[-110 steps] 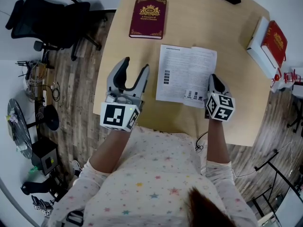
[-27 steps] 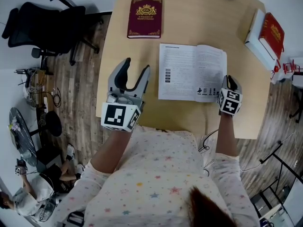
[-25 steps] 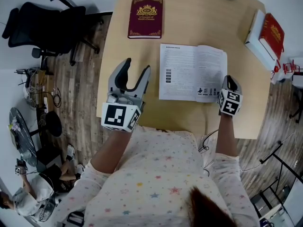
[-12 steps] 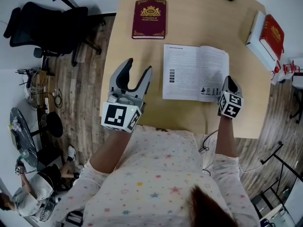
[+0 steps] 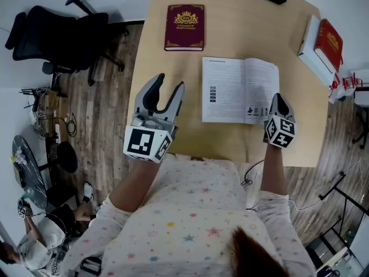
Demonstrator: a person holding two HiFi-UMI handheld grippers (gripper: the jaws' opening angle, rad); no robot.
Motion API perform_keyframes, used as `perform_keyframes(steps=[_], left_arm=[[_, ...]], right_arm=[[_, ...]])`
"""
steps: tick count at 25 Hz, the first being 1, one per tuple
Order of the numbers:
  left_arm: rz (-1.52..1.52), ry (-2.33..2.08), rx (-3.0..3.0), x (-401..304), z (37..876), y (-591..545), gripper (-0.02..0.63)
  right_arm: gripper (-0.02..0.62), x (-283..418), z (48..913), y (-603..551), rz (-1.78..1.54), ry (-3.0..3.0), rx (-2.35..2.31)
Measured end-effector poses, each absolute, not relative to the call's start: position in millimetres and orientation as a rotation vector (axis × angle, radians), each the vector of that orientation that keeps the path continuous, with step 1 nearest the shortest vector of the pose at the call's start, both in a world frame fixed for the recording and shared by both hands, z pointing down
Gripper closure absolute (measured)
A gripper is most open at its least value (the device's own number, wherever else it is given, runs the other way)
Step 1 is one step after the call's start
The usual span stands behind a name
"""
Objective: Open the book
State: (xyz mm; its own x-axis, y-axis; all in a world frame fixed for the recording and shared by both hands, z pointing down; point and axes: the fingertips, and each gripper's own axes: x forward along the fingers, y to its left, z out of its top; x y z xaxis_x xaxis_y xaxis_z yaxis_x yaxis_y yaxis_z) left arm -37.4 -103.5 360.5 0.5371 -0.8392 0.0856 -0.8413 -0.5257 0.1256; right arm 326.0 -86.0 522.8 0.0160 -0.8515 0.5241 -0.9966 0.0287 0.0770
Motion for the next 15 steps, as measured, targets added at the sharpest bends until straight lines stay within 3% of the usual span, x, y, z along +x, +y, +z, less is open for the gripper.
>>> perform_keyframes(steps=[3, 8, 15], left_arm=[[0.021, -1.421, 2.635, -39, 358, -101, 0.471], [0.015, -1.419, 2.632, -46, 356, -100, 0.530], [-0.009, -1.398, 2.641, -50, 353, -101, 0.554]], right_arm=[[0.595, 321, 511, -84, 0.439, -1.901, 1.903], [0.595, 311, 485, -83, 0.388, -1.930, 1.950], [0.595, 292, 458, -82, 0.378, -1.992, 1.971]])
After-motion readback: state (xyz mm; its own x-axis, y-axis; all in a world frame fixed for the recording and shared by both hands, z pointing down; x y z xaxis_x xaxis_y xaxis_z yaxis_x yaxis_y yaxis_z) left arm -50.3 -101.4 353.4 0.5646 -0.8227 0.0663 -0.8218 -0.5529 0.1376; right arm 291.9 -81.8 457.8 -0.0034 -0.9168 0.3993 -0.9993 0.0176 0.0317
